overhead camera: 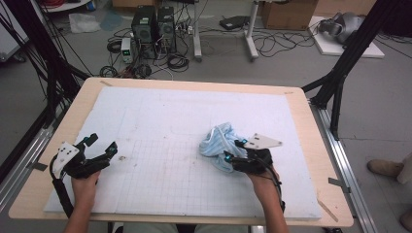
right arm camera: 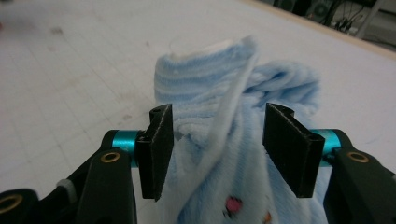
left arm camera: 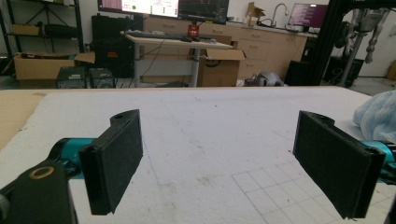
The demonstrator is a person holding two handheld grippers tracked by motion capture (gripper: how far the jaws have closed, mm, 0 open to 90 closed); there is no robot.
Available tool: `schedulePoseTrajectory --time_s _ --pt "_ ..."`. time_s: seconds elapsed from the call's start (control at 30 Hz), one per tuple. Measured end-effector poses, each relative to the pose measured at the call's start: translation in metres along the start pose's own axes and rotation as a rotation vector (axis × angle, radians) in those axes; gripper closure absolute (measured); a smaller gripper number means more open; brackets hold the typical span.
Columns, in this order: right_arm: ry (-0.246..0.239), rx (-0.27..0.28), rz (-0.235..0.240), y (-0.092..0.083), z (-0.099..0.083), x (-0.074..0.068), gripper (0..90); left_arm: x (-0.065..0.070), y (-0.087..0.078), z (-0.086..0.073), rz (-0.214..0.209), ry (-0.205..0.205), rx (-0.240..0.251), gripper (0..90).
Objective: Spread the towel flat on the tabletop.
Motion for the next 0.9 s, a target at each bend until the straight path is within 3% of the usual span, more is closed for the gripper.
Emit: schedulePoseTrajectory --time_s 0.07,0.13,0.2,0.27,0.43,0.6,0.67,0.73,0.77,0.8,0.87,0.9 --pt "-0.034 -0.053 -0.012 0.013 -0.005 -0.003 56.6 0.0 0.0 0.0 0.0 0.002 -0.002 16.2" --pt "-0.074 -0.056 -0.012 0.019 -0.003 -0.007 77.0 0.0 0.0 0.0 0.001 0.004 -0.004 16.2" --pt "-0.125 -0.027 0.002 0.023 0.004 -0.016 82.9 0.0 0.0 -0.001 0.001 0.003 -0.006 16.2" --pt "-0.129 0.008 0.053 0.027 0.014 -0.028 84.5 0.0 0.0 -0.001 0.001 0.003 -0.007 16.3" --pt "-0.13 0.042 0.161 0.039 0.029 -0.055 84.5 0.0 0.0 0.0 0.001 -0.001 -0.002 16.3" --pt "-0.139 0.067 0.329 0.046 0.034 -0.098 83.4 0.0 0.0 0.0 0.0 -0.002 -0.003 16.3" --pt "-0.134 0.075 0.368 0.046 0.034 -0.106 74.7 0.0 0.0 0.0 0.001 -0.002 -0.001 16.3" --pt "-0.125 0.094 0.349 0.042 0.037 -0.103 66.0 0.0 0.0 0.0 0.0 0.001 -0.004 16.3" --pt "-0.125 0.094 0.349 0.042 0.037 -0.103 66.0 0.0 0.0 0.0 0.0 0.001 -0.004 16.3" --pt "-0.065 0.136 0.318 0.032 0.041 -0.089 55.2 0.0 0.0 0.0 0.001 0.002 -0.005 16.3" --pt "-0.024 0.162 0.258 0.02 0.042 -0.069 53.0 0.0 0.0 -0.001 -0.001 0.004 -0.007 16.3" --pt "-0.024 0.162 0.258 0.02 0.042 -0.069 53.0 0.0 0.0 -0.001 -0.001 0.004 -0.007 16.3"
Point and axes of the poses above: each handheld gripper's, and its own axes: y roughly forward along the jaws, z roughly out of its top, x roughly to its right, the point moved 10 cm from there along y, roughly forward along the jaws, and after that the axes turned 8 degrees about x, right-handed, at the moved point
